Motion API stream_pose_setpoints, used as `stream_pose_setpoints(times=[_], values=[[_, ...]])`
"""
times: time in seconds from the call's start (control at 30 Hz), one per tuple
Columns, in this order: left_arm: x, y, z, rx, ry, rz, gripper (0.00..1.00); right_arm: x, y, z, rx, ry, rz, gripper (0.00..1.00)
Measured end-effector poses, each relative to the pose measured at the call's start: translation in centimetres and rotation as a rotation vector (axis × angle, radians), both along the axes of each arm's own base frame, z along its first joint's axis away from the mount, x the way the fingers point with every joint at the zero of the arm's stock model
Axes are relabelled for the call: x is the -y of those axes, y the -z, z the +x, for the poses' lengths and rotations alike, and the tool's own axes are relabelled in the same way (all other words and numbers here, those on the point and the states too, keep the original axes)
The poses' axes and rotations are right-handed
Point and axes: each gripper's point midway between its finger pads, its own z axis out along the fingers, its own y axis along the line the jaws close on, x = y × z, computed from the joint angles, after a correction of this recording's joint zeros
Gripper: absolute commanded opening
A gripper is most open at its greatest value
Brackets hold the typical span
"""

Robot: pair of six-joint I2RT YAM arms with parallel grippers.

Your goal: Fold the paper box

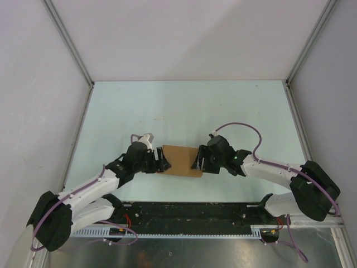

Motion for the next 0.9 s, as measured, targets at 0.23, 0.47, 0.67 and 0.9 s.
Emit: stream_pose_setpoints(times=[0.23, 0.47, 0.67, 0.9], values=[[0.3, -0.2, 0.0, 0.004, 0.008, -0.010, 0.81, -0.3, -0.2, -0.1, -0.002, -0.010, 0.016, 0.64], [0.8, -0.5, -0.1, 0.012, 0.030, -0.032, 0.80, -0.6, -0.3, -0.2, -0.002, -0.017, 0.025, 0.64], [1.3, -0.8, -0.2, 0.015, 0.047, -0.049, 0.80, -1.0, -0.4, -0.2, -0.006, -0.022, 0.040, 0.64], [1.4, -1.0, -0.1, 0.022, 0.048, -0.054, 0.80, -1.0, -0.2, -0.3, -0.017, -0.018, 0.041, 0.59]])
